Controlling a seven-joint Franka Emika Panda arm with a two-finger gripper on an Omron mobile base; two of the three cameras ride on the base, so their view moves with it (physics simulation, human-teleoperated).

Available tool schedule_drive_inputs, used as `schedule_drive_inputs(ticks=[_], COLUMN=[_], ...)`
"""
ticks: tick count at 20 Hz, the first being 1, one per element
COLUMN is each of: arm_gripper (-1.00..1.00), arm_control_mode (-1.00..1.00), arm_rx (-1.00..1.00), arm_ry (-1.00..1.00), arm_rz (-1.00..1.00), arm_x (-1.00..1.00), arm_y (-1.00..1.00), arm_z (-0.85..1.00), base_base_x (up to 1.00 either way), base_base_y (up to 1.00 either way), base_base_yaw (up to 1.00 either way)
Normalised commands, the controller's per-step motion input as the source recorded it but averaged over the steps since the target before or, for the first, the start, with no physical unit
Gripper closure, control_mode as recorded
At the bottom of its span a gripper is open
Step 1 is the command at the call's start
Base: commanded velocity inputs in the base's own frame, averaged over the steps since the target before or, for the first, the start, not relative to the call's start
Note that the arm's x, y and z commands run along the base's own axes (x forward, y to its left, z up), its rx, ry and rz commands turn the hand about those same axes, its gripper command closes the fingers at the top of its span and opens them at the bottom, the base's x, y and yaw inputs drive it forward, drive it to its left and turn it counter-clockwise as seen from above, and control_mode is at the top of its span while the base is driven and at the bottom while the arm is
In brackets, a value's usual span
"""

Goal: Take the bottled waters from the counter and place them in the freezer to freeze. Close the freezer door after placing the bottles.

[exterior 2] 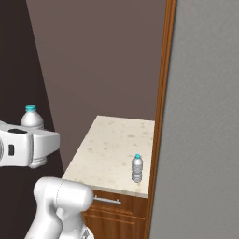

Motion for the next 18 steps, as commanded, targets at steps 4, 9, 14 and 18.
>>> schedule_drive_inputs(ticks=[4,9,14,18], arm_gripper=[1.0,1.0,1.0,1.0], arm_control_mode=[-1.0,1.0,1.0,1.0], arm_rx=[0.0,0.0,0.0,0.0], arm_ry=[0.0,0.0,0.0,0.0], arm_rz=[0.0,0.0,0.0,0.0], arm_x=[-0.01,-0.04,0.0,0.0], arm_y=[0.0,0.0,0.0,0.0], arm_z=[0.0,0.0,0.0,0.0], base_base_x=[0.0,-0.46,-0.81,-0.81], base_base_y=[0.0,-0.03,-0.02,0.0], base_base_yaw=[0.0,0.0,0.0,0.0])
